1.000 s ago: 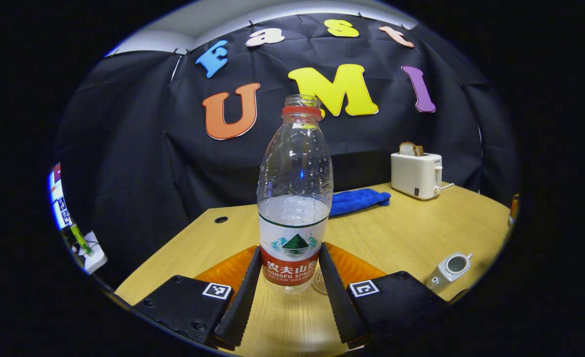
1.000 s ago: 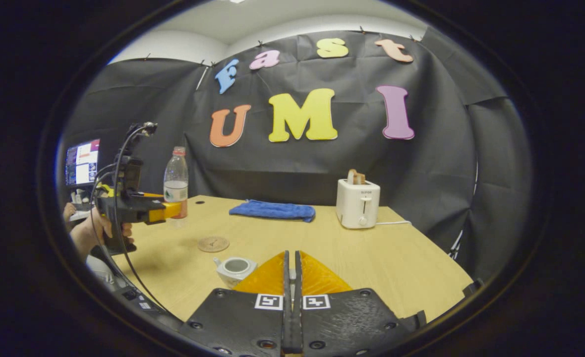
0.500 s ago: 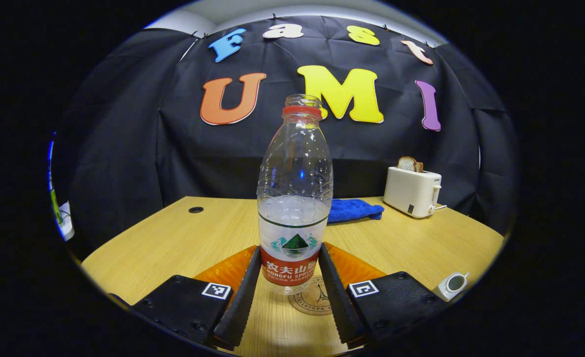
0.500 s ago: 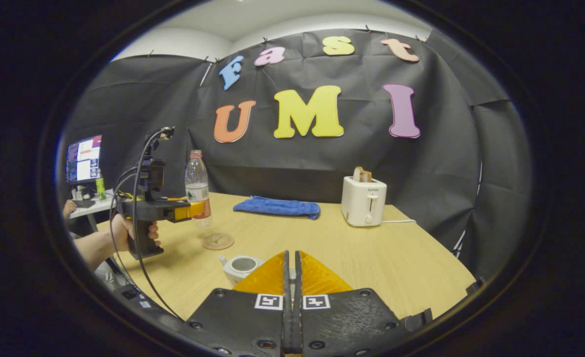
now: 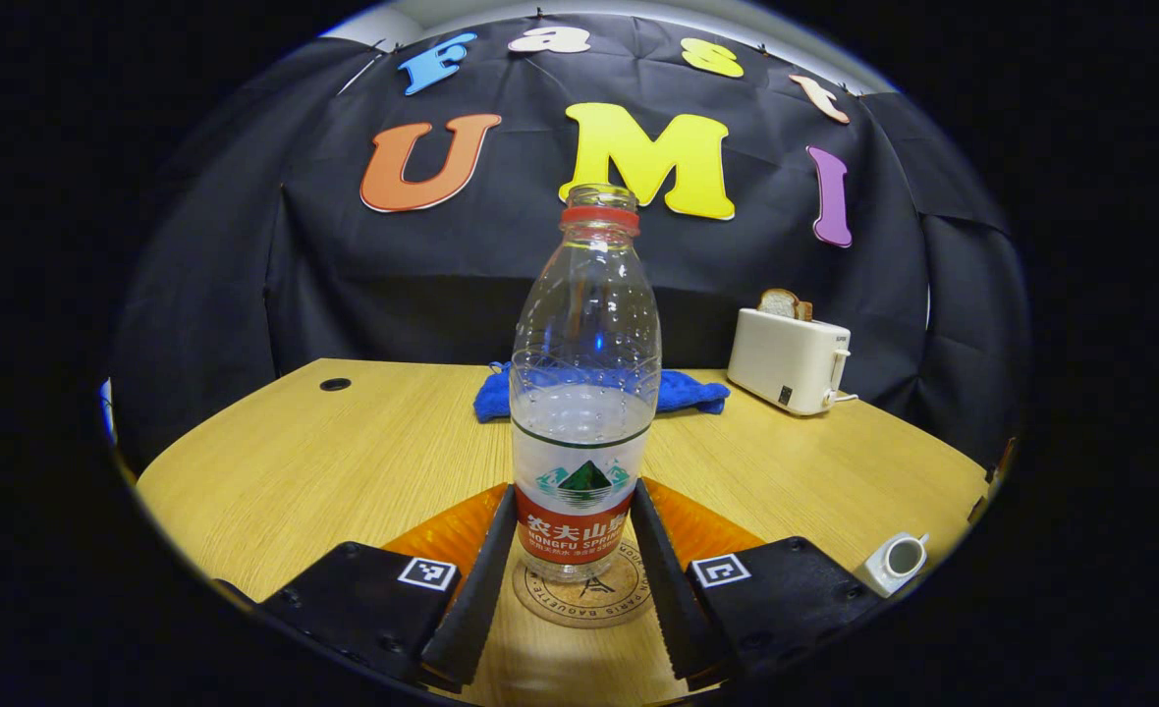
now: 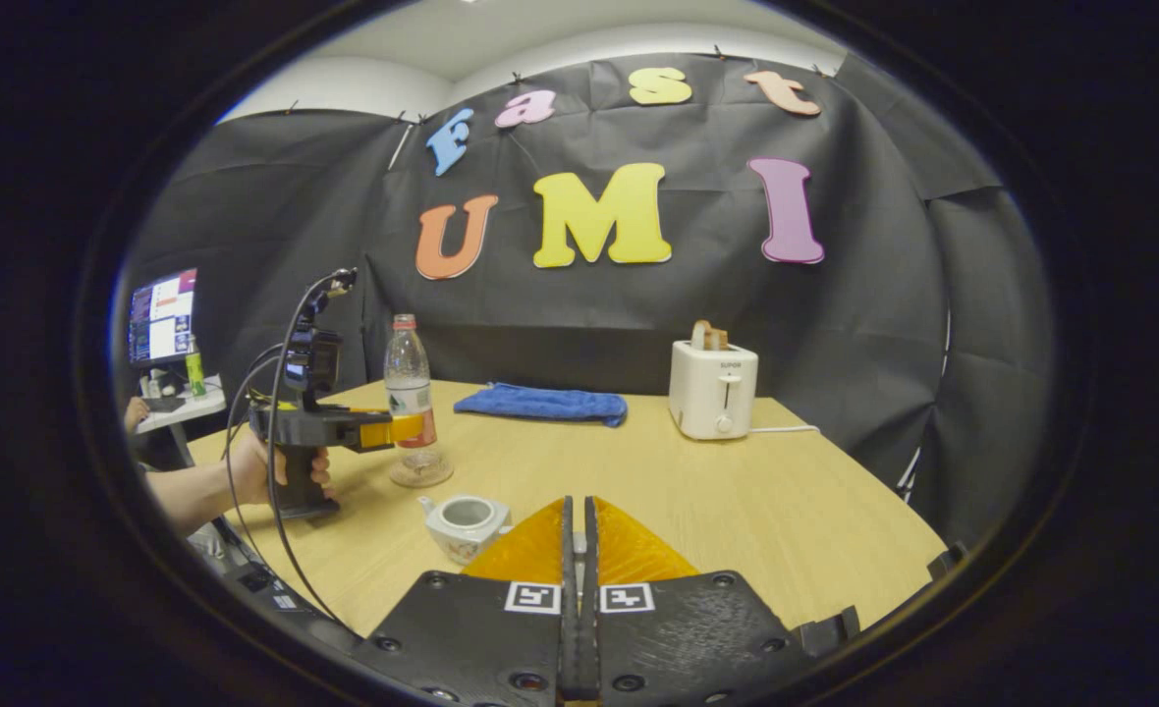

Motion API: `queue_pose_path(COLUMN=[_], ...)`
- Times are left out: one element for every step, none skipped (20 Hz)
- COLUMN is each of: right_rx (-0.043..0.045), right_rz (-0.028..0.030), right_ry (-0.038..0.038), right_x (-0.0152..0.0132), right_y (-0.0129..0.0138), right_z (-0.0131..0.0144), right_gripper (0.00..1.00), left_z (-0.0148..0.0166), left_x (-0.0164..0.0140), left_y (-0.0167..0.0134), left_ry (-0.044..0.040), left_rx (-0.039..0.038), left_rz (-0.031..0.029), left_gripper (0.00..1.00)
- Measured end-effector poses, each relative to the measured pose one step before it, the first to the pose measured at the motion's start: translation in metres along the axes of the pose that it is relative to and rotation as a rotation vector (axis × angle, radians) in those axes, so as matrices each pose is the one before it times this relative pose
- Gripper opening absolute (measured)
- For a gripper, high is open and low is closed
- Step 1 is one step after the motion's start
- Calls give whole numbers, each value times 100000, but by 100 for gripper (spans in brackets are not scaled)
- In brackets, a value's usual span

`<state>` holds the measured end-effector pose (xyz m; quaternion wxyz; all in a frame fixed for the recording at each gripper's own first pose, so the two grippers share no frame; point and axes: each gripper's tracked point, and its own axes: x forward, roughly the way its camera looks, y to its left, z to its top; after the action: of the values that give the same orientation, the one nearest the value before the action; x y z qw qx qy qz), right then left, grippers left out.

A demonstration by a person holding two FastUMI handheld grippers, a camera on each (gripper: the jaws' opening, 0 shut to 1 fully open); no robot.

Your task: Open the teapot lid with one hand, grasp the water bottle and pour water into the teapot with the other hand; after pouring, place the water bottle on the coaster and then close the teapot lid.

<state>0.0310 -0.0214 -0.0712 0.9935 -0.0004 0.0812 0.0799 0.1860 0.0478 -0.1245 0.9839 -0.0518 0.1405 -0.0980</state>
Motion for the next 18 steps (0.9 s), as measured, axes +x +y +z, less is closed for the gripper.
queue_pose_path(right_rx=[285,224,108,-29,-12,-27,-92,-149,-67,64,303,126,48,-31,-29,86,211,238], right_rz=[-63,-67,52,109,102,158,144,61,-164,-186,-157,-46,-101,127,31,126,88,128], right_ry=[163,182,175,44,-166,-69,-54,-63,-119,27,-112,-183,-135,44,164,245,196,104], right_x=[127,54,11,17,-63,-31,52,17,-122,41,-35,-69,-93,12,-29,8,43,96], right_y=[-83,-37,-53,75,106,106,27,37,-47,-90,-68,-10,-1,35,45,-15,1,-18], right_z=[-106,-51,-111,-16,-67,99,-21,50,-57,77,17,-14,-44,13,-185,-81,-69,61], right_gripper=[0,0,0,0,0,0,0,0,0,0,0,0,0,0,0,0,0,0], left_z=[-69,-23,33,-302,86,29,-13,-177,-192,107,-101,-137,-107,-169,-264,-152,-177,-95], left_x=[28,-23,11,185,118,-22,-4,18,92,-21,33,124,34,98,36,63,-26,0], left_y=[-158,-51,8,-452,-61,151,20,-11,-20,28,-36,10,-31,3,112,142,135,9], left_ry=[218,-517,-246,489,-221,-44,-5,138,476,556,508,385,545,456,803,805,784,345], left_rx=[-467,665,1123,588,631,100,-16,29,162,34,38,59,200,286,333,148,-103,-322], left_rz=[-907,17,142,44,196,-6,-81,-38,-193,-100,-205,-303,-56,4,271,296,317,20], left_gripper=[72,73,73,74,74,74,75,76,76,76,77,76,77,78,80,82,84,89])
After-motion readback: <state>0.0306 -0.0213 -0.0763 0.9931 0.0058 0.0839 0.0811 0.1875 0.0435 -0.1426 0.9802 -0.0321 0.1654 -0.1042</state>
